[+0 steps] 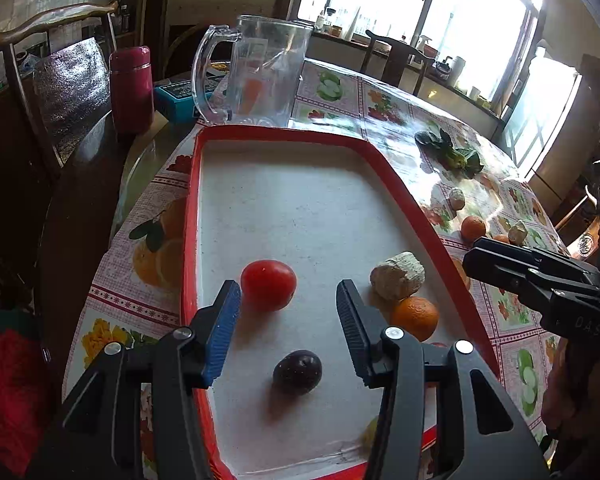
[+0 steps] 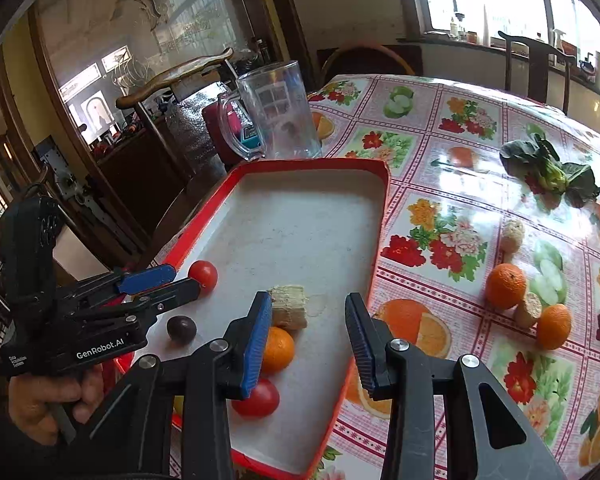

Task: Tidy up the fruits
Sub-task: 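Carry both items over the tray and open the left gripper to drop the tomato, then open the right gripper to drop the beige block into the tray, then withdraw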

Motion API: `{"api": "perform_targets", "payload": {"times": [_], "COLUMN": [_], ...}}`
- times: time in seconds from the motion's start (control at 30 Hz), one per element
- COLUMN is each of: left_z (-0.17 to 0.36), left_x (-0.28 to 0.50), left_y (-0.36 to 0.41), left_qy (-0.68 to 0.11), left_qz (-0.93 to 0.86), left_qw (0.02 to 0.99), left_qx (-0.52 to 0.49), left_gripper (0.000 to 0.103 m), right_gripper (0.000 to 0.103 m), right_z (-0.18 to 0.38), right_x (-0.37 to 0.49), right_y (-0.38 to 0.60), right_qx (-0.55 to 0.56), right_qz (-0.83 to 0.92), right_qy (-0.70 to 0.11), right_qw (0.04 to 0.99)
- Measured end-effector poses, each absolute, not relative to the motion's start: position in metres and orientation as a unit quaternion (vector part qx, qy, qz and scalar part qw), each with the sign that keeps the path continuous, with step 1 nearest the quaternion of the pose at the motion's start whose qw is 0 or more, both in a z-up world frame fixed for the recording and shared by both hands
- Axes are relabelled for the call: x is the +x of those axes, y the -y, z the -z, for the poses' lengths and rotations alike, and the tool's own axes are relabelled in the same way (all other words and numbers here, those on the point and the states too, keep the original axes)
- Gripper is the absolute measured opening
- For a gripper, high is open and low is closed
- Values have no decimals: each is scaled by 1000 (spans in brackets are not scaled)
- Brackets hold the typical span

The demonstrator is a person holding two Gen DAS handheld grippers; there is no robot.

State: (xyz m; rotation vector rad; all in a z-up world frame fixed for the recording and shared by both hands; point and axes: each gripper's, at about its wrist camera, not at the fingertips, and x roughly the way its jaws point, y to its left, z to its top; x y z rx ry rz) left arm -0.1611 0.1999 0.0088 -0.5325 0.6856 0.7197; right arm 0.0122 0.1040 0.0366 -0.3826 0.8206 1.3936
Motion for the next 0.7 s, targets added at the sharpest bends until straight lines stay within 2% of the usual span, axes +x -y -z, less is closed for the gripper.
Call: {"api": "perform_targets", "payload": {"times": [0.07, 0.5, 0.7], "left_z": [-12, -30, -28], "left_x": [-159, -104, -71], "left_y": [-196, -154, -129], "left_qy": [-321, -321, -338], "left_qz": [-336, -275, -240], "left_qw": [848, 877, 885], "left_qx": [-252, -230, -213], "left_gripper": [52, 53, 56], "right_gripper": [40, 42, 43], "right_z": [-38, -28, -24], "right_x": [19, 89, 116], "right_y": [-91, -12, 14], "right_qx": [-164, -124, -104], "right_qz": [-612, -539, -515], "right_qy": [-366, -392, -401], "right_qw": [682, 735, 751]}}
